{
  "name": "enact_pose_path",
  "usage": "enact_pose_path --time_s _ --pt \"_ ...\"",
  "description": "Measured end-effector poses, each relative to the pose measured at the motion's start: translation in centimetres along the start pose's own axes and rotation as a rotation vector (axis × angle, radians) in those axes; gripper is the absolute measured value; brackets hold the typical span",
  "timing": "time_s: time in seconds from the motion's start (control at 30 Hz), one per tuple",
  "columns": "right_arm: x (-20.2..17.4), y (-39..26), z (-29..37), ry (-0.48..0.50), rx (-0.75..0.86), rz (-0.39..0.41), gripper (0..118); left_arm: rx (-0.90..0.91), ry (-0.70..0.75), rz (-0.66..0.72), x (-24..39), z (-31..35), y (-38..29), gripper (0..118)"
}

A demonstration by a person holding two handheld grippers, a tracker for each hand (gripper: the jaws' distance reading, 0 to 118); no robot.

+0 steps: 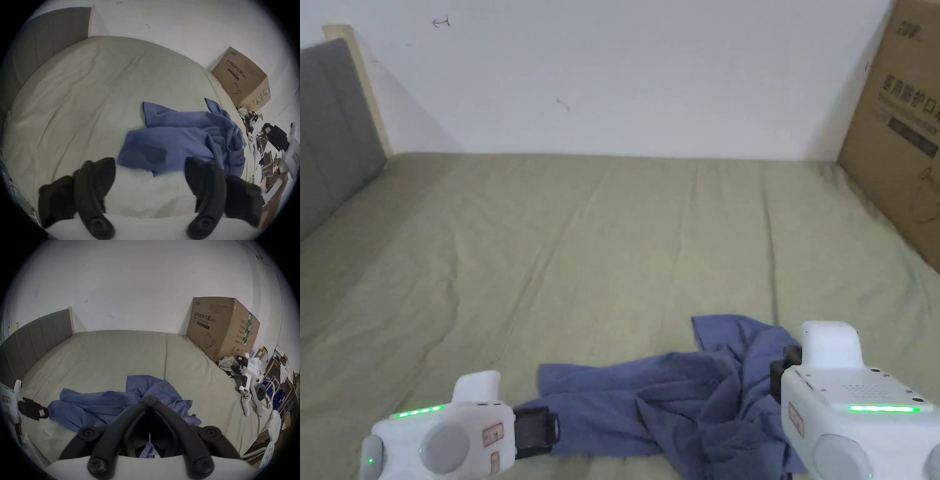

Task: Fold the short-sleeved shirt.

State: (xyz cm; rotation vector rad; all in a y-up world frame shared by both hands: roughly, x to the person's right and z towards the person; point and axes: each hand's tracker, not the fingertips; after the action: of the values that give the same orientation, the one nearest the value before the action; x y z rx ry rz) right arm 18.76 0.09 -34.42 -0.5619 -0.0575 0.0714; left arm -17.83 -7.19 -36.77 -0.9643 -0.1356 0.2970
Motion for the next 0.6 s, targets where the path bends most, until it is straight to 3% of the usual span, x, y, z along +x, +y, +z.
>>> enact_pose_path --time_s 0.13,0.17,0.2,0.27,0.33,0.6 --pt "0.3 0.2 -1.1 -0.008 -0.014 0.002 1 -0.008 0.036 -0.011 -0.4 -2.9 1.9 93" --pt "0.4 0.1 -1.3 -0.009 -0.018 0.0 1 -0.053 0.022 0.003 -0.7 -3.9 2.0 81" --pt "0.6 0.1 -1.7 -0.014 -0.024 0.0 1 -0.085 0.01 0.024 -0.9 -4.9 2.0 59" --pt "0.9 -0.1 -2.4 -0.024 -0.039 0.002 1 -0.08 0.046 0.002 -0.7 -5.9 1.0 52" --pt "1.4 -0.3 -2.9 -0.031 -0.055 0.003 1 -0.05 0.035 -0.017 -0.3 -5.1 0.9 8" --pt "4.9 2.4 -7.4 0.012 -0.121 -0.036 1 -0.038 0.051 -0.07 0.5 -2.6 2.0 6"
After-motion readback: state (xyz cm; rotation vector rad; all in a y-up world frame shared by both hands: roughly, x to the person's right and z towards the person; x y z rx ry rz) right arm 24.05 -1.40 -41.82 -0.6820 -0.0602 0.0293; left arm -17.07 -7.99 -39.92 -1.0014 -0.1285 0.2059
